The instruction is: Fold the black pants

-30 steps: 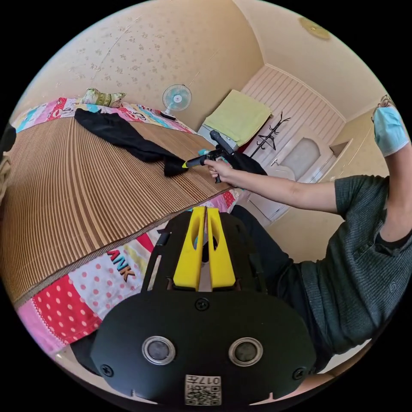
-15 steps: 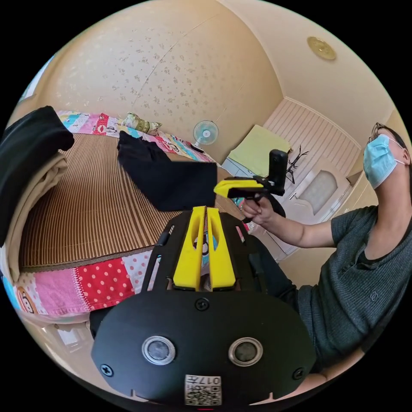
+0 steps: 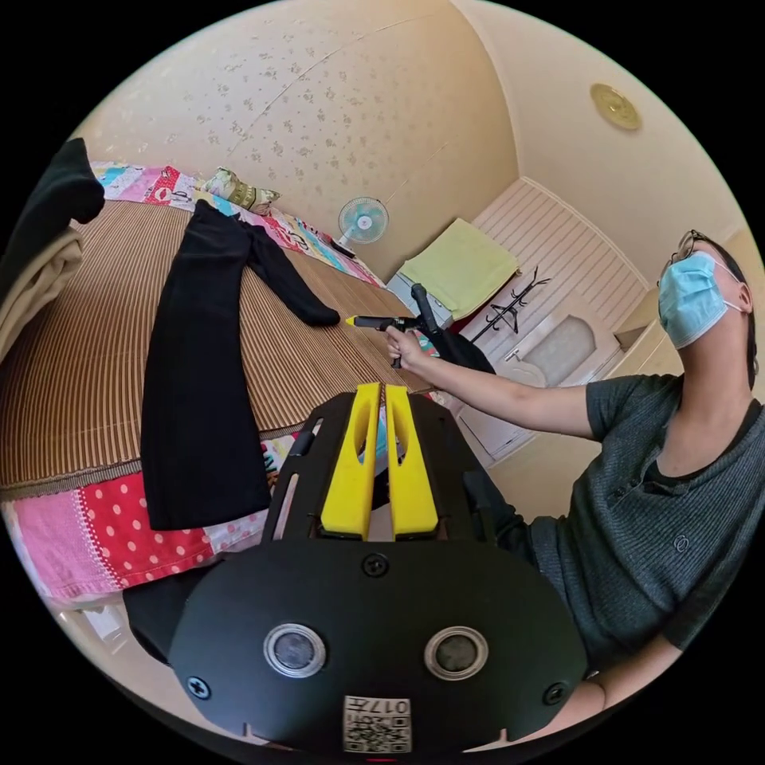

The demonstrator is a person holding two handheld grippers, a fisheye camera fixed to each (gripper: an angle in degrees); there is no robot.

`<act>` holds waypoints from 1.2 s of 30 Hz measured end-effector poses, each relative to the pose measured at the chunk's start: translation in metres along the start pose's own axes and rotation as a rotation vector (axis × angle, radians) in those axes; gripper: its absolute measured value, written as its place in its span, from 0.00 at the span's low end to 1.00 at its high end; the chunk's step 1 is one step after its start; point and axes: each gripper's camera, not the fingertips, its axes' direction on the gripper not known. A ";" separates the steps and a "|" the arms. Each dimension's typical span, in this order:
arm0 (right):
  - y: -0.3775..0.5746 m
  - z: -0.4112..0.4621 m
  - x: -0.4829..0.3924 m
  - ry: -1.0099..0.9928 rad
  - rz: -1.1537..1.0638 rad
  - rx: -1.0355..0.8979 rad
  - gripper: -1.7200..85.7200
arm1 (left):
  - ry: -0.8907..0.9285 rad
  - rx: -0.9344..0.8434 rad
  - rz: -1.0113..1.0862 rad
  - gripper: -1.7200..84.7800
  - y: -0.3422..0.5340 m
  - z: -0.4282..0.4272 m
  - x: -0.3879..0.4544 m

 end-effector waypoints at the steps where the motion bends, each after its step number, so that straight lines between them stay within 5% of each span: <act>1: -0.012 0.003 0.018 -0.033 0.004 -0.011 0.15 | 0.001 -0.005 0.000 0.01 -0.001 0.001 0.000; 9: -0.095 0.003 0.093 -0.376 0.133 -0.375 0.06 | -0.064 -0.041 0.031 0.01 -0.020 -0.016 0.007; 14: -0.107 -0.116 0.177 -1.278 0.297 0.247 0.05 | -0.057 -0.016 0.029 0.01 -0.025 -0.027 0.004; 16: -0.089 -0.123 0.212 -1.454 0.444 0.481 0.05 | -0.055 -0.009 0.026 0.01 -0.026 -0.029 0.003; 19: -0.056 -0.125 0.254 -1.323 0.606 0.629 0.07 | -0.034 -0.005 0.016 0.01 -0.027 -0.029 0.000; 26: -0.011 -0.093 0.248 -0.753 0.503 0.144 0.21 | -0.033 -0.013 0.006 0.01 -0.019 -0.035 -0.001; 36: 0.039 -0.073 0.109 -0.681 0.213 0.061 0.20 | -0.050 0.004 -0.031 0.05 -0.009 -0.042 0.007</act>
